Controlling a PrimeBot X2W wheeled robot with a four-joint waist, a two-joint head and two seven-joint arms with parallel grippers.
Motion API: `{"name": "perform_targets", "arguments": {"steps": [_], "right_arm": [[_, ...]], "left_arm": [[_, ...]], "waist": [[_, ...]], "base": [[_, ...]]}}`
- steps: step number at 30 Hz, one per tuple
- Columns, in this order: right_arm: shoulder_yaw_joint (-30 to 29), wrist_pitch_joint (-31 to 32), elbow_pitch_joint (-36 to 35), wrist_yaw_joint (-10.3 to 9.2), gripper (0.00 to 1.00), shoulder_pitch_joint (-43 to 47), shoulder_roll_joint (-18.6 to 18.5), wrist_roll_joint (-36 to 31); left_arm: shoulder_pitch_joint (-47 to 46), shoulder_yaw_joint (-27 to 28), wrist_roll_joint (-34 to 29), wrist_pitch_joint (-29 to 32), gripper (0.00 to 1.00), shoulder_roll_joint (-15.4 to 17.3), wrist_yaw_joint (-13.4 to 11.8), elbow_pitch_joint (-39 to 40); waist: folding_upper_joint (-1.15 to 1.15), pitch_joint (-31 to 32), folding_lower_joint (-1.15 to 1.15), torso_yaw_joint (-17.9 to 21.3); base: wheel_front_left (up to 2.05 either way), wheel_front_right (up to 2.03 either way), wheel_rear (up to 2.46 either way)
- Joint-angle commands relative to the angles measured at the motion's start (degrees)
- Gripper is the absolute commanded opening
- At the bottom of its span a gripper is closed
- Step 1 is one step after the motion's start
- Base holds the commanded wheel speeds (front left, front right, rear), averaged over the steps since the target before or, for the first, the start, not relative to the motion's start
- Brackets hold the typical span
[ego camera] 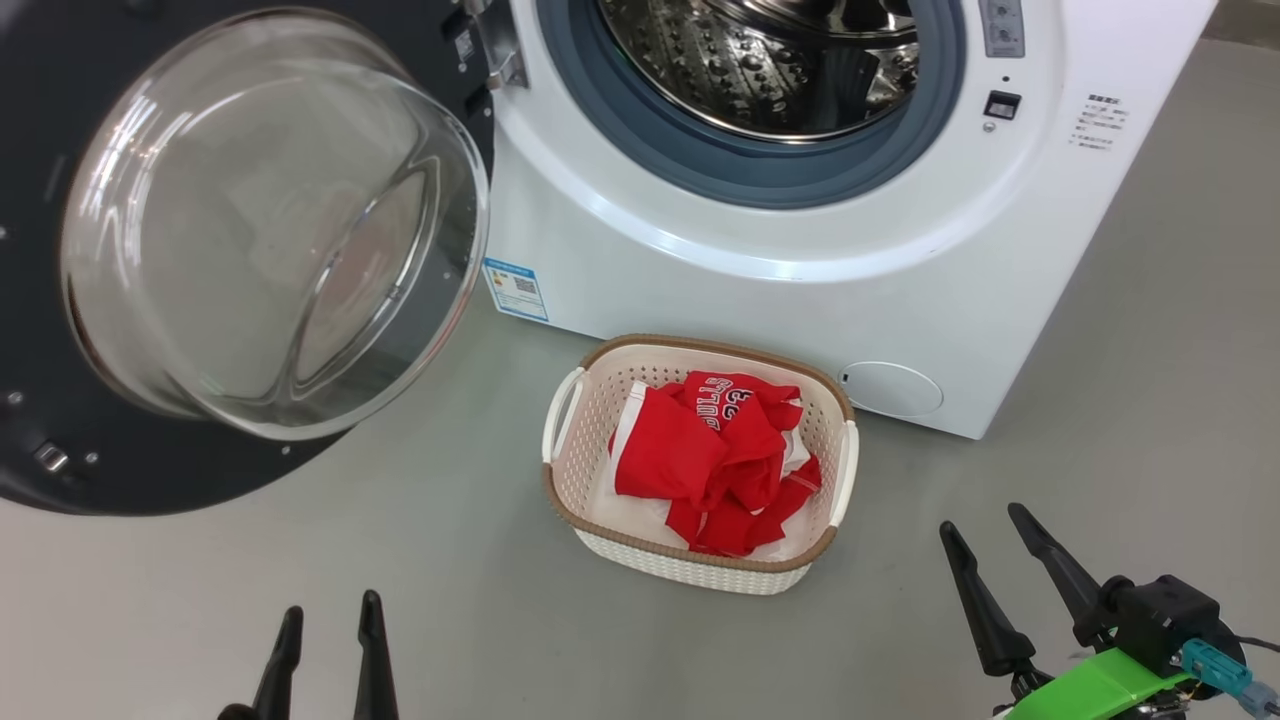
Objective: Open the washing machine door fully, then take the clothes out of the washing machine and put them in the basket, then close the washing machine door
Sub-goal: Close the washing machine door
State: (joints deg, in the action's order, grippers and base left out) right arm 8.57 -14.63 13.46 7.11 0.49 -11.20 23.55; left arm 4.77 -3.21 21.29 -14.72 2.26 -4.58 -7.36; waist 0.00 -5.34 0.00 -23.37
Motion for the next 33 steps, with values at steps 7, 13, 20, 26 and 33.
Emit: {"name": "perform_targets", "arguments": {"steps": [7,13,20,26,33], "right_arm": [[1.74,-0.37,-1.14,0.37,1.0,-2.15,-1.1,-0.32],[1.79,-0.37,-1.06,0.37,1.0,-2.08,-1.23,-0.12],[1.25,-0.37,-1.23,0.37,1.0,-1.78,-1.18,-0.15],[0.57,-0.37,-1.58,0.37,1.0,-1.75,-1.21,-0.33],[-0.22,-0.37,-2.05,0.37,1.0,-2.18,-1.4,-0.51]], "left_arm": [[-0.35,2.09,0.37,-0.28,1.0,0.62,-0.53,2.14],[-0.72,2.4,0.8,-0.28,1.0,0.62,-0.6,2.6],[-3.77,4.42,0.57,-0.28,0.0,0.62,0.32,6.3],[-10.94,12.86,-3.33,-0.28,0.0,0.62,2.23,16.47],[-24.19,25.42,-6.1,-0.28,0.0,2.16,8.67,21.23]], "waist": [[0.0,0.06,0.0,-0.51],[0.0,0.03,0.0,-0.38],[0.0,-0.37,0.0,-0.58],[0.0,-1.73,0.0,-0.46],[0.0,-3.88,0.0,-0.33]], "base": [[0.0,0.0,0.0],[0.0,0.0,0.0],[0.0,0.0,0.0],[0.0,0.0,0.0],[0.0,0.0,0.0]]}}
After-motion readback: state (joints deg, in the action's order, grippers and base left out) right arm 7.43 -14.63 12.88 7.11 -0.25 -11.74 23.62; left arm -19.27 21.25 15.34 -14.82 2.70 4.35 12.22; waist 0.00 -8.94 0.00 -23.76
